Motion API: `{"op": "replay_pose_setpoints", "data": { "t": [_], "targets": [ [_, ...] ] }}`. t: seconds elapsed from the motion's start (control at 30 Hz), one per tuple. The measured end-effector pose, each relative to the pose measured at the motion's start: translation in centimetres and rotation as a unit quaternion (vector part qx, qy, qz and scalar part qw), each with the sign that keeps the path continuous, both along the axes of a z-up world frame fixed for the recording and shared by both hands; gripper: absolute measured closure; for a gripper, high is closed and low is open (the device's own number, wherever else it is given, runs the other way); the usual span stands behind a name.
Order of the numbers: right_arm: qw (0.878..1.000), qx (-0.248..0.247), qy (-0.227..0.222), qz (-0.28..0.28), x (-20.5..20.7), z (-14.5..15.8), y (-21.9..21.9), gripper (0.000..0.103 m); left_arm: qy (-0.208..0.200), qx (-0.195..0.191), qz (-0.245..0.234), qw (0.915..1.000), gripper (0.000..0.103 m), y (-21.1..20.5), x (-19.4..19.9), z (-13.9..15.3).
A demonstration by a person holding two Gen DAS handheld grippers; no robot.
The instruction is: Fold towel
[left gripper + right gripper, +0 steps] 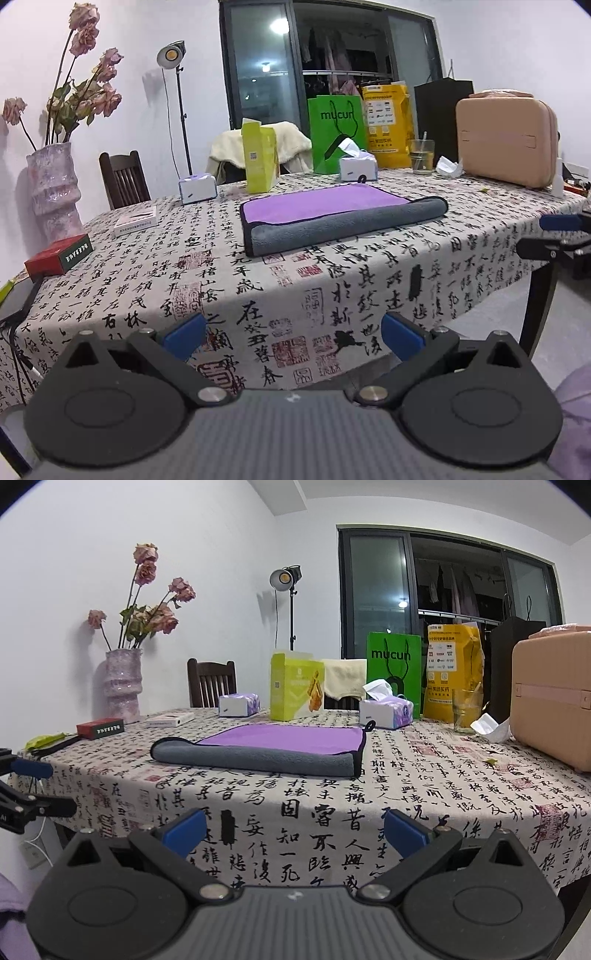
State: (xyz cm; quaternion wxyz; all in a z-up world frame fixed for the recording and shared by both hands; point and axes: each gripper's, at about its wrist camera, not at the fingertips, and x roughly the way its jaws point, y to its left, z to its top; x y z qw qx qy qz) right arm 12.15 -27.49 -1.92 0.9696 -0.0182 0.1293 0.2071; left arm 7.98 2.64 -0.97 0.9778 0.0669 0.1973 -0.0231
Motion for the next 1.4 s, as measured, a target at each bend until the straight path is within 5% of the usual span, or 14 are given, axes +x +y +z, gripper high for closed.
{"op": "replay_pose_setpoints", "data": {
  "t": [1.03,1.4],
  "targets": [
    [1.000,-0.007,0.017,-0.004,10.6,0.2,0.9,0.000,0.022,-0.033,-0.001,0.9992,0.000,1.8,11.6,1.5],
    [0.999,-0.004,0.051,0.001,14.7,0.4,1.6,0.012,0.037,-0.048,-0.004,0.9982,0.011,2.6,15.4,1.9]
  ]
}}
